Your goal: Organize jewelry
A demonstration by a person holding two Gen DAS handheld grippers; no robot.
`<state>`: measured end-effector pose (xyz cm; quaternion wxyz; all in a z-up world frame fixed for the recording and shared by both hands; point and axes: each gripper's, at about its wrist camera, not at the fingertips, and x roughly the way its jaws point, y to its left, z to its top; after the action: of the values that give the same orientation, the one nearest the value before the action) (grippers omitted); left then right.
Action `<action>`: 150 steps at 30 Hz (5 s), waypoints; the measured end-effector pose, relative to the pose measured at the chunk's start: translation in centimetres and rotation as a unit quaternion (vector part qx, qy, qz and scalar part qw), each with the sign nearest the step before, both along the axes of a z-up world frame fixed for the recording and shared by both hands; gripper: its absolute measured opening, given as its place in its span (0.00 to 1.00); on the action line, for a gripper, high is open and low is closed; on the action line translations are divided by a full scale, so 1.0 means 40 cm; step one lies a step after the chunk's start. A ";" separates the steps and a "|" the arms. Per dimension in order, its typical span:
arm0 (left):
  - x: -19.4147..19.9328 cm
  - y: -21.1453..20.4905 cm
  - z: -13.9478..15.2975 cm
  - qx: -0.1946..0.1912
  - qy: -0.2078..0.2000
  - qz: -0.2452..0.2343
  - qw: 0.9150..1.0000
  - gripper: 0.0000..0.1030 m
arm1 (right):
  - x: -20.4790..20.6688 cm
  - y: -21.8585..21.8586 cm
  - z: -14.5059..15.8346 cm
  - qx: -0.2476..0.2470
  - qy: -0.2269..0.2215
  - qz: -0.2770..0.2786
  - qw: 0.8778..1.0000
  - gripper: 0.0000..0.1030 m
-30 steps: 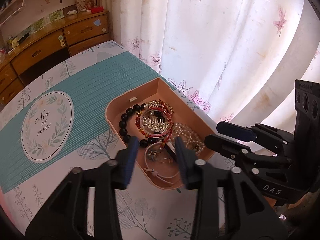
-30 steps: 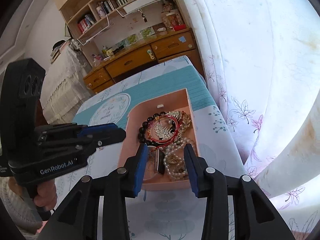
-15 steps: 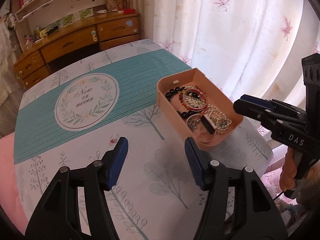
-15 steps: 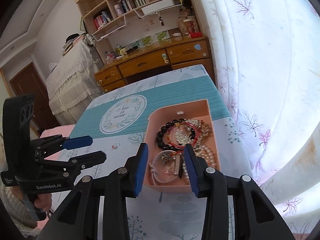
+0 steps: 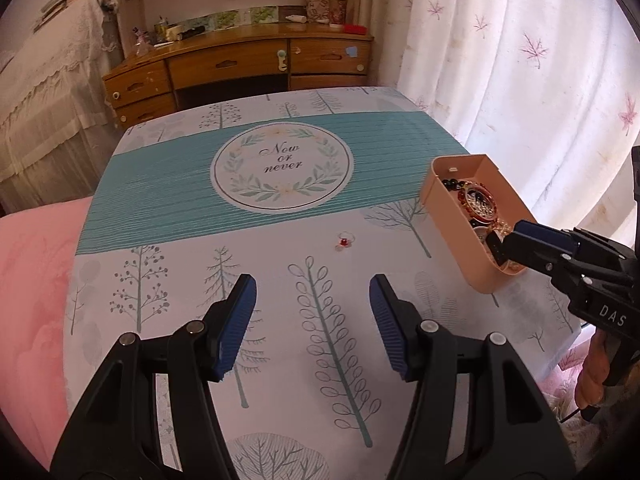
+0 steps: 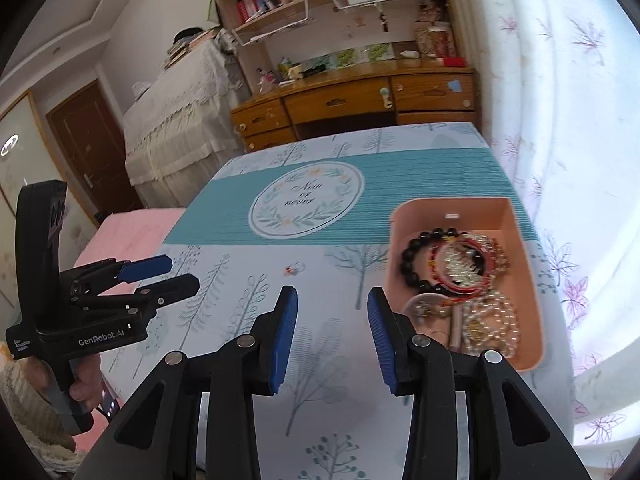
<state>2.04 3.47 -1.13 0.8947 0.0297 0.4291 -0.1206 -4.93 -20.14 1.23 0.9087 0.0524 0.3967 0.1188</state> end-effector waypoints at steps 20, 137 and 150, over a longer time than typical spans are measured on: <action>0.073 0.169 -0.121 -0.034 0.031 0.083 0.996 0.54 | 0.309 0.274 -0.247 -0.024 0.126 0.026 0.991 0.36; -0.150 -0.066 0.132 0.029 -0.049 0.098 0.994 0.98 | -0.065 0.069 0.082 -0.083 0.050 -0.124 0.988 0.68; -0.156 -0.064 0.127 0.026 -0.044 0.099 0.994 0.98 | -0.073 0.070 0.084 -0.082 0.053 -0.126 0.987 0.68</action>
<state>-4.22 0.92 3.96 0.9191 0.0153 0.3931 -0.0192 -7.85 -17.36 4.60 0.8951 0.0331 0.4434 -0.0322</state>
